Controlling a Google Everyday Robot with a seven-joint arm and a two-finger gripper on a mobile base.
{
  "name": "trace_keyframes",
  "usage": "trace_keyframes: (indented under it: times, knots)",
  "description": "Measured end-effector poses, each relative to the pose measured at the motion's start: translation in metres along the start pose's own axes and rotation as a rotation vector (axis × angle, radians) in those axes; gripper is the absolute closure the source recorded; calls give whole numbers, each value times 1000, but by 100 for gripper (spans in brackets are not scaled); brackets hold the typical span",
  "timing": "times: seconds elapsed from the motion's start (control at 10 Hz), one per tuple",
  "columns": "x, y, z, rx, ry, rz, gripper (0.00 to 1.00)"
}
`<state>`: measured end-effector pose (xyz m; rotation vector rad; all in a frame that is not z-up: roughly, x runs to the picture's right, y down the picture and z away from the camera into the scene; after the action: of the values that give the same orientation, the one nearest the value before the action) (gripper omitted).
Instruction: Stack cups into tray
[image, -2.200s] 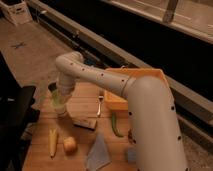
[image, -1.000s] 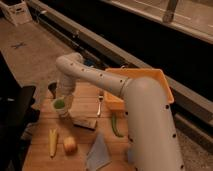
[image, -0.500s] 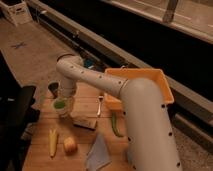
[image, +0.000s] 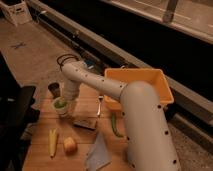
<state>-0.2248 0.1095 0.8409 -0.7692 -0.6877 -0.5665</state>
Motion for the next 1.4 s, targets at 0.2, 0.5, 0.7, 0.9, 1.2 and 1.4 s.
trace_keyframes:
  times: [0.2,0.5,0.7,0.9,1.2,1.4]
  knots:
    - [1,3,3,-17,5,-3,77]
    - [2,0,5,-13,12,-8,100]
    - [6,-3,-4,1,46,-8,100]
    - [8,-8,-34,31,97,3,100]
    - [36,4,-85,90,166,67,100]
    - [68,22,-138,130,223,142,100]
